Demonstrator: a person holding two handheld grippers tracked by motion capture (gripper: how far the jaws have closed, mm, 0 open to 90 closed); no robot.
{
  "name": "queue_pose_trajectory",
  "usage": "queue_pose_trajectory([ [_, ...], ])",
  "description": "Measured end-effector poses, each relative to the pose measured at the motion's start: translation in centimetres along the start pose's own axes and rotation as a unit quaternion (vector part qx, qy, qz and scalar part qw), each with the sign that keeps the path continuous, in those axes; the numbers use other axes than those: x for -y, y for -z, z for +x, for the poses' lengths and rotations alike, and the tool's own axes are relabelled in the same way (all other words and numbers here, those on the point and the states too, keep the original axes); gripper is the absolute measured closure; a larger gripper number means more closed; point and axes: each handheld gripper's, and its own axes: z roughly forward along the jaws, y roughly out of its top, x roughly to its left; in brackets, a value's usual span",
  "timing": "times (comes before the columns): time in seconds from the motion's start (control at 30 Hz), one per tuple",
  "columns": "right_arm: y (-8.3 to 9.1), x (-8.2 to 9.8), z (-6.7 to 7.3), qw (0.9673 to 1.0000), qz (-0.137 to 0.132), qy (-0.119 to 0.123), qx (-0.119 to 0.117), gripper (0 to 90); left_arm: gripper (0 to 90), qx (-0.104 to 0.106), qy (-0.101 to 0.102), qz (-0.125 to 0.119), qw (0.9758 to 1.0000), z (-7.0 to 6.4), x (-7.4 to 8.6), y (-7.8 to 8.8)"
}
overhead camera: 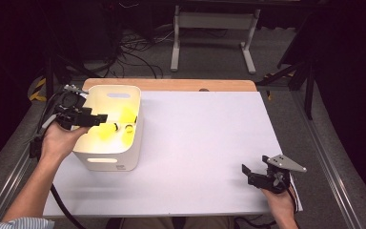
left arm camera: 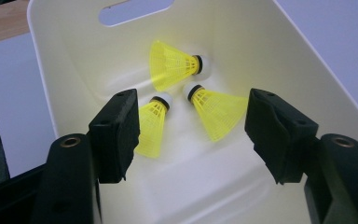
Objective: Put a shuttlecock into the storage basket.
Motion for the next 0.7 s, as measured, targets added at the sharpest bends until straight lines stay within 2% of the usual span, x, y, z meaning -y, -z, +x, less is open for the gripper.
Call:
queue_pose_trajectory([
  [0.57, 0.0, 0.0, 0.0, 1.0, 0.001, 0.0, 0.0, 11.3, 36.6, -0.011, 0.014, 0.006, 0.9998, 1.6, 0.7, 1.0],
  [0.7, 0.0, 0.0, 0.0, 1.0, 0.001, 0.0, 0.0, 11.3, 36.6, -0.014, 0.021, 0.0, 0.9997, 1.9, 0.9, 1.4],
])
